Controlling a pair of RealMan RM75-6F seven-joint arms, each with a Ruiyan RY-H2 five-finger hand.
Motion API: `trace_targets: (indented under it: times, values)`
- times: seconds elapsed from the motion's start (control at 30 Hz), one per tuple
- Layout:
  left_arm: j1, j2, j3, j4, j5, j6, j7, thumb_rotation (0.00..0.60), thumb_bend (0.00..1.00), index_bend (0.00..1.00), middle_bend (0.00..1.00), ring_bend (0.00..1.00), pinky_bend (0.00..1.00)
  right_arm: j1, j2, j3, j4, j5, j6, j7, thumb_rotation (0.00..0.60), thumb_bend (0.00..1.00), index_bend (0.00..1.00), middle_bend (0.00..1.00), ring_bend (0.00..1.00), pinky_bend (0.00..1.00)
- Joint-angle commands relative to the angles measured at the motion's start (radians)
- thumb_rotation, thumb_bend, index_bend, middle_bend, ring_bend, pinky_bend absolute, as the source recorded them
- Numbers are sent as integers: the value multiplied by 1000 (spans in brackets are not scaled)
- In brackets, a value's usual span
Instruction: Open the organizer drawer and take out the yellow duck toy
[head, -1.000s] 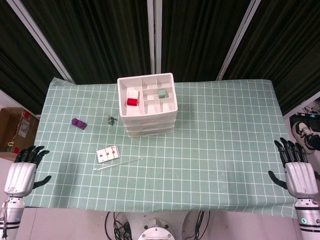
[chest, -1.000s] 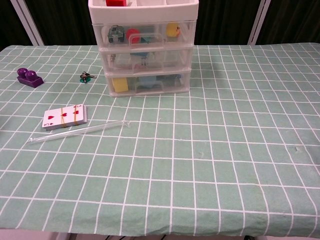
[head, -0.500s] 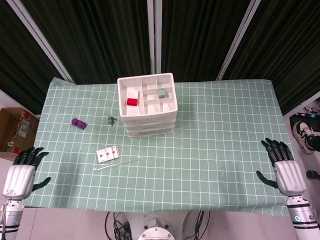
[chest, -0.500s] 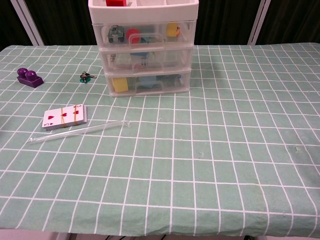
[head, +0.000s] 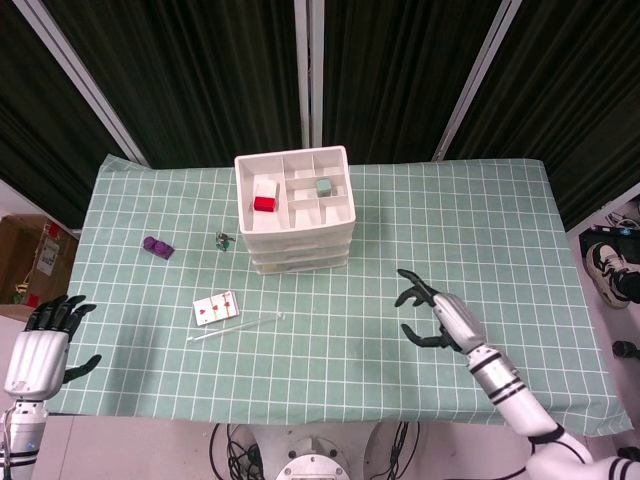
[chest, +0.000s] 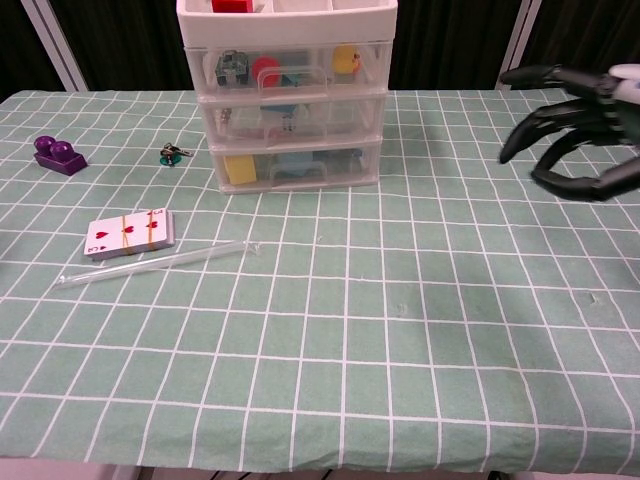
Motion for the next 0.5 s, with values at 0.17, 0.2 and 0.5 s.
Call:
trace_targets:
  times: [0.17,0.2,0.5]
  values:
    - [1,-2,-4,15,-8,-2,-18,600,93,244,178,129,183,189,-216,124,108,180,-227,281,600,473,0,527,488,628]
    - [1,-1,-5,17,-9,-1,-21,600,93,244,178,129,183,202,-236,135,123,195,-241,299,600,480,0,538,500,636]
    - [-2,-6,-11,39,-15,-6,-44,600,93,244,178,129,183,309,-372,227,246,283,-355,433,600,541,18,567,528,642]
